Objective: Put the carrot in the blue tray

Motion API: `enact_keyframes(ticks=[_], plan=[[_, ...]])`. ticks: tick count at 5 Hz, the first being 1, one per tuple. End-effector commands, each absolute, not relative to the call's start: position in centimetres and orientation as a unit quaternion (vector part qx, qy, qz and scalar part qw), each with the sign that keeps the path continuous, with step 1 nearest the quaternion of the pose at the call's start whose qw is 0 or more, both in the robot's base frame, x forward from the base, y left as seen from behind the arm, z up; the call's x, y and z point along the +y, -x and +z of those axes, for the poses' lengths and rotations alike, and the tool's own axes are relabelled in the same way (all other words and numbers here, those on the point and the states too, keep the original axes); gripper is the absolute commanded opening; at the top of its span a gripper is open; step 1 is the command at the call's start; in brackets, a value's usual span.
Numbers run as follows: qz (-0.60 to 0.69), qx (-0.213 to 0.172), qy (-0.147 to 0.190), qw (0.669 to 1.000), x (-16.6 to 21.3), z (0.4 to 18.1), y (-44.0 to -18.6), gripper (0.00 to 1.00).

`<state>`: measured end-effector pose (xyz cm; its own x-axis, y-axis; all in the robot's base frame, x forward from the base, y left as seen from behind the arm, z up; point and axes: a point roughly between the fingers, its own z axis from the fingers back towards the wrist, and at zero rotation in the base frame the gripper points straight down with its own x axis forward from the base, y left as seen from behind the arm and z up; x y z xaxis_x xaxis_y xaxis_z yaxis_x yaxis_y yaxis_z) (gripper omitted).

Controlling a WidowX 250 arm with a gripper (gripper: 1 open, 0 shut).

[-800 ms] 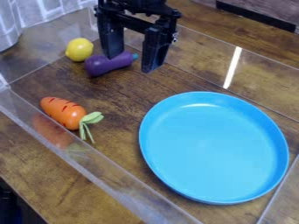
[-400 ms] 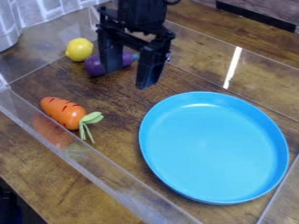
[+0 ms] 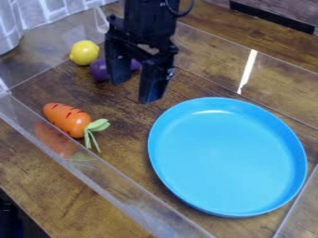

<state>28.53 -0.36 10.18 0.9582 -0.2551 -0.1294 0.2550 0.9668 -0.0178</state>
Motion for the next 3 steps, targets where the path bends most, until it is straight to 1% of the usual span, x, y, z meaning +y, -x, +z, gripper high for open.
enact_keyframes(ticks=[1,3], plan=[[-0.135,0.049,-0.003,0.99,1.0,10.6,-28.8,1.0],[-0.167,0.052,-0.006,0.985,2.0,9.5,-28.6,1.0]])
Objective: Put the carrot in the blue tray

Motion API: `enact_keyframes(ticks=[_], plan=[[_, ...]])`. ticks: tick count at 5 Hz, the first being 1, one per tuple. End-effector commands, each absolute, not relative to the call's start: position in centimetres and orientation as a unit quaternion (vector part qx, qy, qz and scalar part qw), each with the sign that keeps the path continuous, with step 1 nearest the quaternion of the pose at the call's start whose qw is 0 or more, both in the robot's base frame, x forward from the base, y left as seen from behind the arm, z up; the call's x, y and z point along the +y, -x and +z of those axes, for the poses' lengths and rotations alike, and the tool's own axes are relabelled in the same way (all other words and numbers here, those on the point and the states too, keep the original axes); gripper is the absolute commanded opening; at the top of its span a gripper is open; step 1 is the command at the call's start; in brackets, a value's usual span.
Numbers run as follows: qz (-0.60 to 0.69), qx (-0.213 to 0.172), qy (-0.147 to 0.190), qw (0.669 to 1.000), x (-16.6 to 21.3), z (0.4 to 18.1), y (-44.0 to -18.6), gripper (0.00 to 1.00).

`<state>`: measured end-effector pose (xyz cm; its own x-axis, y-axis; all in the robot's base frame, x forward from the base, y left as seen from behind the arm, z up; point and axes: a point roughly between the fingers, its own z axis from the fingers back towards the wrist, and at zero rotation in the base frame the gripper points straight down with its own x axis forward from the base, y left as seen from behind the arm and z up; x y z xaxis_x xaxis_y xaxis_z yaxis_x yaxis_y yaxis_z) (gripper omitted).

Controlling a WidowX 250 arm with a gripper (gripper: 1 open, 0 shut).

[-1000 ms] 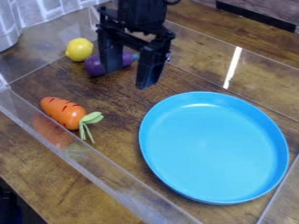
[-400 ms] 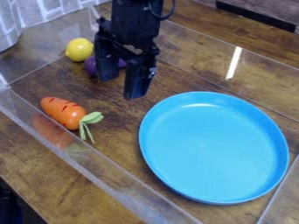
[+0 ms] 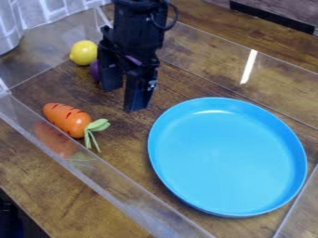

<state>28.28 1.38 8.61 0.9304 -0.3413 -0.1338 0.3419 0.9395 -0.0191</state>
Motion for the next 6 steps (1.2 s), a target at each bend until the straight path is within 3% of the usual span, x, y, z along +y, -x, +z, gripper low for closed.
enact_keyframes(ticks=[1,6], plan=[[-0.181,0.055,-0.005,0.982,2.3,9.0,-28.5,1.0],[-0.247,0.068,-0.01,0.967,4.7,6.9,-27.2,1.0]])
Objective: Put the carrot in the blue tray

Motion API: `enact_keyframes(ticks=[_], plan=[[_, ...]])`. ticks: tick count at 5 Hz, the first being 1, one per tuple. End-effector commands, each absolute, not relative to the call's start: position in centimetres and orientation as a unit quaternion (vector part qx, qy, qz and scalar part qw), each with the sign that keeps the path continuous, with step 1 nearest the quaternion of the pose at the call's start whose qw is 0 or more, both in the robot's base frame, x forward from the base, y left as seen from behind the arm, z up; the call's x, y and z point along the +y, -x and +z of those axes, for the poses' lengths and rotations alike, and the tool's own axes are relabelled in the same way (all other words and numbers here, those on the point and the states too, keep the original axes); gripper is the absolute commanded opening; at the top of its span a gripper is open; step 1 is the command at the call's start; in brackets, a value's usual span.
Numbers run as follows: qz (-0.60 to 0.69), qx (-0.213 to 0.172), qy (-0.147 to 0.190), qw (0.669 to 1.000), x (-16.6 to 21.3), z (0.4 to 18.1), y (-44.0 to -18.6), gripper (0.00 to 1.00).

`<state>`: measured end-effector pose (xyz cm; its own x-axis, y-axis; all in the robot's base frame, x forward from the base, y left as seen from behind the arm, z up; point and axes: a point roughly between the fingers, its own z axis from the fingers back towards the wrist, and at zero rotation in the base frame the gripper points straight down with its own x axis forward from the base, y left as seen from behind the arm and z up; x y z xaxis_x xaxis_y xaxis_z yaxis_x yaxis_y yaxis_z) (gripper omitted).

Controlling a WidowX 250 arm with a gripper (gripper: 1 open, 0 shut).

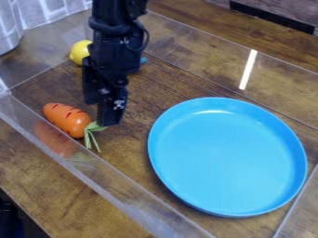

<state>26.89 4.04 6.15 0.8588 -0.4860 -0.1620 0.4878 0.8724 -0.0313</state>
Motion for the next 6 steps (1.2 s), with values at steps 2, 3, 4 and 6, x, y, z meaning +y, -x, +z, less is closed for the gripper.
enact_keyframes(ticks=[2,3,4,6], plan=[[-0.259,0.069,-0.017,0.963,6.3,6.4,-26.5,1.0],[-0.258,0.068,-0.02,0.963,7.1,6.0,-26.1,1.0],[-0.26,0.067,-0.026,0.963,8.4,5.6,-25.7,1.0],[-0.259,0.064,-0.032,0.963,10.4,4.2,-25.5,1.0]])
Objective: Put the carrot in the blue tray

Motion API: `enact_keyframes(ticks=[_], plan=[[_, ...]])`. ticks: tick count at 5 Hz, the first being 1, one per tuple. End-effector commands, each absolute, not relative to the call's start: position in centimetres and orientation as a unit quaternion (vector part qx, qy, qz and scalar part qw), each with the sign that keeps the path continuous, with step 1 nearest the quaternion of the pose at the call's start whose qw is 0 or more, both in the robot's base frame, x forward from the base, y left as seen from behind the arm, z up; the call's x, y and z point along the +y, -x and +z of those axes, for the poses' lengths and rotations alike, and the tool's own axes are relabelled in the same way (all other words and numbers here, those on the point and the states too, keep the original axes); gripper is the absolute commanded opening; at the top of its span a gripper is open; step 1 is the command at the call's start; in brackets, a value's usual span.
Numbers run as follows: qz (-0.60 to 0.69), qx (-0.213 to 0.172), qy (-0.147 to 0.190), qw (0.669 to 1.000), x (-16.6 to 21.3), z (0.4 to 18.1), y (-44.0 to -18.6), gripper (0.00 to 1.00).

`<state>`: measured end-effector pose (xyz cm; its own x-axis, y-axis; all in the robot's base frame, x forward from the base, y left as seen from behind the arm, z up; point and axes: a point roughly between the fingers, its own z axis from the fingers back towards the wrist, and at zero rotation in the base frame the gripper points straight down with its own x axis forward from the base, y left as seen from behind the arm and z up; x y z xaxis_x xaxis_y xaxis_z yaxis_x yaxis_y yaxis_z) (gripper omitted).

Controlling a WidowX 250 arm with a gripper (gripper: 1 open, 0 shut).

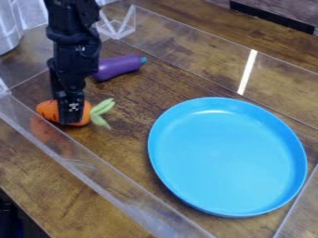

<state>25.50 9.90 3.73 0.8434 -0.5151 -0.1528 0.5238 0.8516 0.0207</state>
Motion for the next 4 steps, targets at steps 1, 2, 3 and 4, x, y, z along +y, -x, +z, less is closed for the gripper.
enact_keyframes(ticks=[1,2,3,4], plan=[[-0.258,0.061,-0.033,0.964,10.7,3.4,-25.4,1.0],[-0.259,0.062,-0.032,0.963,10.7,2.9,-25.6,0.0],[-0.262,0.063,-0.034,0.962,10.3,3.2,-25.8,0.0],[-0.267,0.062,-0.038,0.961,9.7,3.8,-25.9,0.0]])
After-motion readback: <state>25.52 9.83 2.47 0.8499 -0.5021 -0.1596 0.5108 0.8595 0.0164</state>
